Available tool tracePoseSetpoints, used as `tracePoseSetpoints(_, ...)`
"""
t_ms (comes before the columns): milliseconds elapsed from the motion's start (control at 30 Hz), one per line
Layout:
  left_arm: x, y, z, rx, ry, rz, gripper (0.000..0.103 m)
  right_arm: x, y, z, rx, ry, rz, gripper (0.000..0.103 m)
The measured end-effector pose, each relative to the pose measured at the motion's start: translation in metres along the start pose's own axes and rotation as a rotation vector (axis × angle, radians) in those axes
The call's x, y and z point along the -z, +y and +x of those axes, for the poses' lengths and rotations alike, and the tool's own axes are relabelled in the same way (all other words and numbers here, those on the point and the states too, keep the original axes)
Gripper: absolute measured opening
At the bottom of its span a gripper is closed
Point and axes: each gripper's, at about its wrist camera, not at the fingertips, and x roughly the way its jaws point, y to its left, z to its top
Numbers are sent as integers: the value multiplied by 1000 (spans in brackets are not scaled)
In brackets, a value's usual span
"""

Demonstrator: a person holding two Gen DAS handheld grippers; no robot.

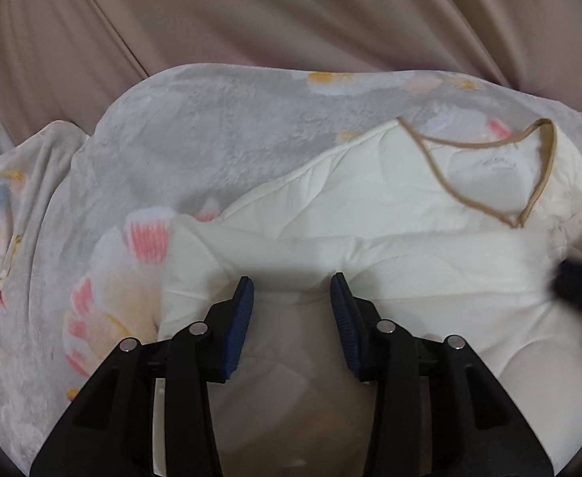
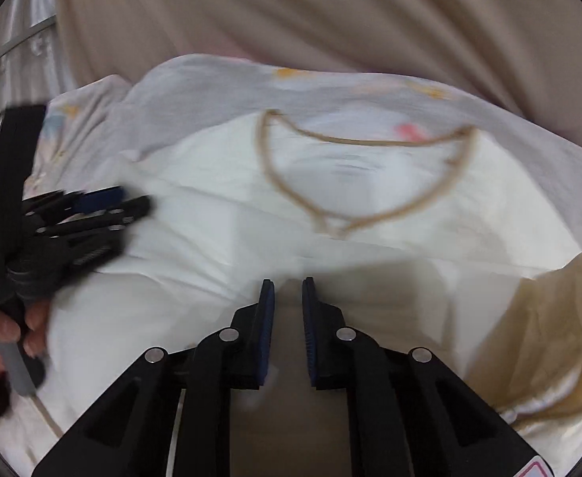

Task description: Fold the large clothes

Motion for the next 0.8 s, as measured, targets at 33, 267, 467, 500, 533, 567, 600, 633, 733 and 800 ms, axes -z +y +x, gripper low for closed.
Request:
tracePoseSetpoints(33,3,4,1,3,0,-8,45,5,-19,-8,38,-1,25,10)
tracePoseSetpoints(267,8,14,4,9,-5,-39,50,66,-140,-60,169,-1,249,0)
tracePoseSetpoints(467,17,25,-37,61,-7,-89,48,88,-152,-113,206,-56,338,15)
tracePoseSetpoints(500,22,25,-54,114,-12,-89,48,91,-144,-124,162,-76,323,15)
tracePoseSetpoints(533,28,21,-69,150,-18,-70,49,93,-137,-129,128,-86,313,15)
tracePoseSetpoints(567,35,16,-79,166,-22,-48,49,93,-126,-132,100,-93,293,15)
tracePoseSetpoints(600,41,11,-86,174,-17,-29,49,94,-114,-132,73,-97,263,15)
tracePoseSetpoints(633,50,6,-88,175,3,-5,49,92,-105,-126,50,-91,241,15)
tracePoseSetpoints(733,69,2,-77,117,53,36,51,98,-93,-92,52,-11,211,13)
tracePoseSetpoints(800,80,9,-71,64,46,39,51,109,-102,-73,41,24,227,3)
